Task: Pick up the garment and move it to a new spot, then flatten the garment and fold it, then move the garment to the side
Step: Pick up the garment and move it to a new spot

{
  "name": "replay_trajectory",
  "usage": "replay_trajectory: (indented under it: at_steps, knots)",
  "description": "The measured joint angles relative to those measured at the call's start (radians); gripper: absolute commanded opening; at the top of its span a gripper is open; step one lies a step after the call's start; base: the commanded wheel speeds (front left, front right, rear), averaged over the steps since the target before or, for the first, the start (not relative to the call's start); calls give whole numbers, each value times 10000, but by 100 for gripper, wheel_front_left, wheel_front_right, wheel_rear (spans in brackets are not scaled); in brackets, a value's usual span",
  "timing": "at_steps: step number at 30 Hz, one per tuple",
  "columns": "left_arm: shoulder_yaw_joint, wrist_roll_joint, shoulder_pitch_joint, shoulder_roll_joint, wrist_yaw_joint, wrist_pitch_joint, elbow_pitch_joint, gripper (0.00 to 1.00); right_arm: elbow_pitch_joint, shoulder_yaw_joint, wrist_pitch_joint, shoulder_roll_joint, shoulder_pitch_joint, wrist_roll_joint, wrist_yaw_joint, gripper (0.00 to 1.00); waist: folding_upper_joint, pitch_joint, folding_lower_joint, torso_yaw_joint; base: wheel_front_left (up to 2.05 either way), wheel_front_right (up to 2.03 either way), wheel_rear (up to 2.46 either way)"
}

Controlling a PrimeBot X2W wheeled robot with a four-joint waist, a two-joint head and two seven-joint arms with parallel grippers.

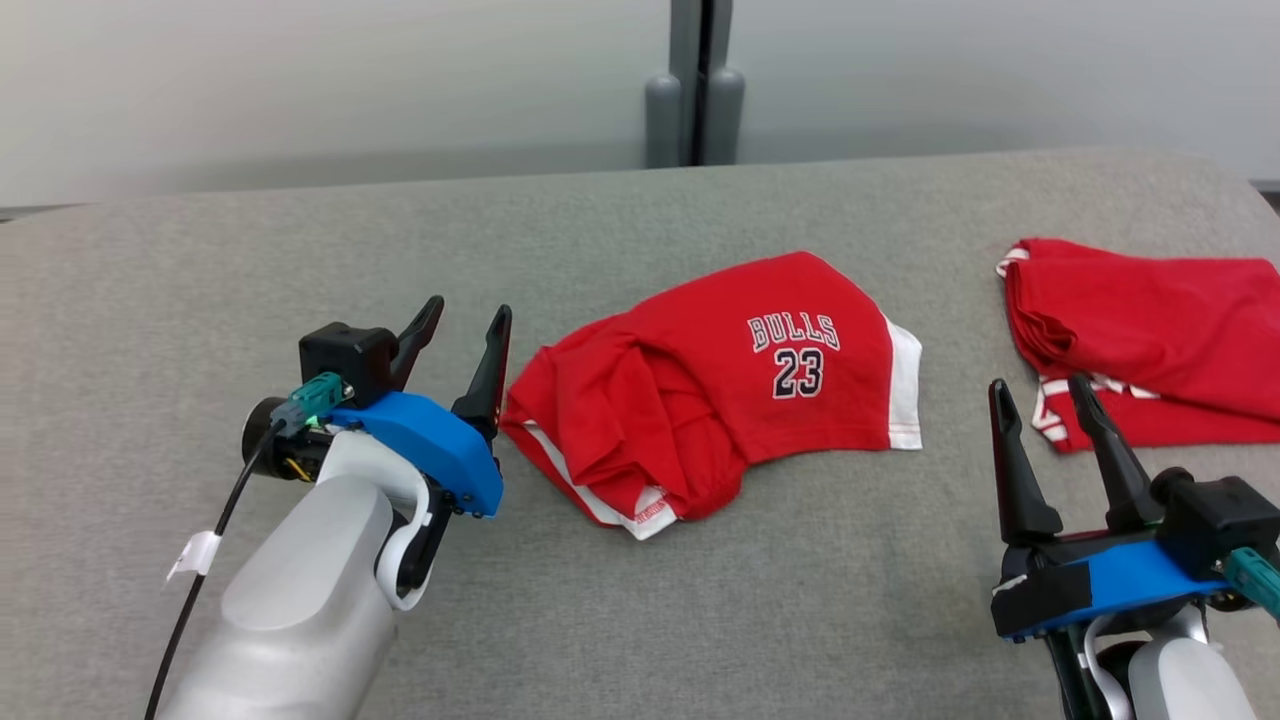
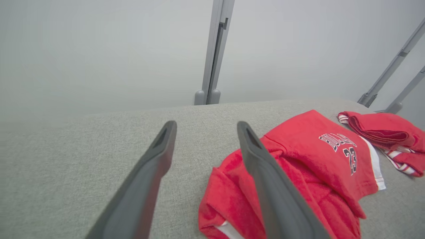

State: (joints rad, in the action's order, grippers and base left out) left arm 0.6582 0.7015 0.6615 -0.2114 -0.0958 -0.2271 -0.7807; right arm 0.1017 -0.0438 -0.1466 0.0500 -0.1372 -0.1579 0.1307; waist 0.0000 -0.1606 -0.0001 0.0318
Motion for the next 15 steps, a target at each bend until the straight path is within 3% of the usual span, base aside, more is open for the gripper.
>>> replay_trajectory:
  at_steps: [7,15]
  knots:
    - [-305,-115,-394,-31,288,-295,587,100,98,-134,52,0,256,203,0,100,-1,516,0,-434,0,0,0]
    - [-1262,-357,-1987,-25,1081,-345,1877,100,249,-130,88,-2,664,324,0,100,-1,918,-1,-776,0,0,0]
